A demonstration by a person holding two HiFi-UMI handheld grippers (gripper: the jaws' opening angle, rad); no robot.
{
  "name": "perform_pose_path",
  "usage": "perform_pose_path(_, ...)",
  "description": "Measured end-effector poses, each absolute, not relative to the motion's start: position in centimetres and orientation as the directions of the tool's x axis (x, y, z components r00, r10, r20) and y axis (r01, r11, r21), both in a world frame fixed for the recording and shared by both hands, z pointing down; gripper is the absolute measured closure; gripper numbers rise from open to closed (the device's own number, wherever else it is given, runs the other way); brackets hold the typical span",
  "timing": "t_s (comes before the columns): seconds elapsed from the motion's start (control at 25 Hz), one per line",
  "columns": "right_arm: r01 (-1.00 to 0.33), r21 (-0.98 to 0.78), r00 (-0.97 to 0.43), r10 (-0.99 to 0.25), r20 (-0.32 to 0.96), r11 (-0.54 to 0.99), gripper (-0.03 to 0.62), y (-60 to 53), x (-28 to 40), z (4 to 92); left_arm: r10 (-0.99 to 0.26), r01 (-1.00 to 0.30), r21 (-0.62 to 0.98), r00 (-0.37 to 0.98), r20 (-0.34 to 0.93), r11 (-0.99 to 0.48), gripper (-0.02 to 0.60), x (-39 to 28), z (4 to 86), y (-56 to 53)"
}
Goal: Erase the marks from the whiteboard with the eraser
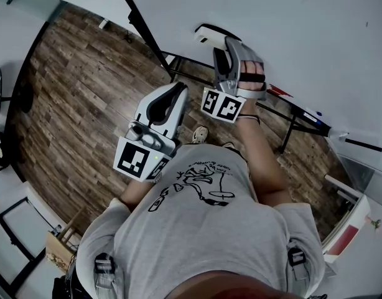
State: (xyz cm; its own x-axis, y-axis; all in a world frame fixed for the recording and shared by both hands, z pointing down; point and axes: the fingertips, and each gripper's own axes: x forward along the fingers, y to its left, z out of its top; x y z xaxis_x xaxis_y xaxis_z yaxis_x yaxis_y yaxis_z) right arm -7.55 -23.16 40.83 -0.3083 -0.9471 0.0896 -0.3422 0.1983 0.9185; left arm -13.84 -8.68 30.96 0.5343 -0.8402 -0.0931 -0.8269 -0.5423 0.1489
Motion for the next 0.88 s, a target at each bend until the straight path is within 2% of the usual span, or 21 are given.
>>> perform_pose_path(0.64, -0.226, 0.944, -0.296, -0.94, 0.17, 0.241, 0.359, -23.6, -9.0, 44.6, -0.843, -0.831, 0.143, 0.53, -0.095, -0.538, 0.541, -14.0, 30.8, -7.9)
perform_pose_path(0.88, -0.197, 0.908, -0.322, -0.899, 0.297, 0.371, 0.359, -23.2, -9.7, 46.7, -0.836, -0.825, 0.138, 0.539, -0.099, -0.548, 0.541, -12.8, 30.4, -7.3)
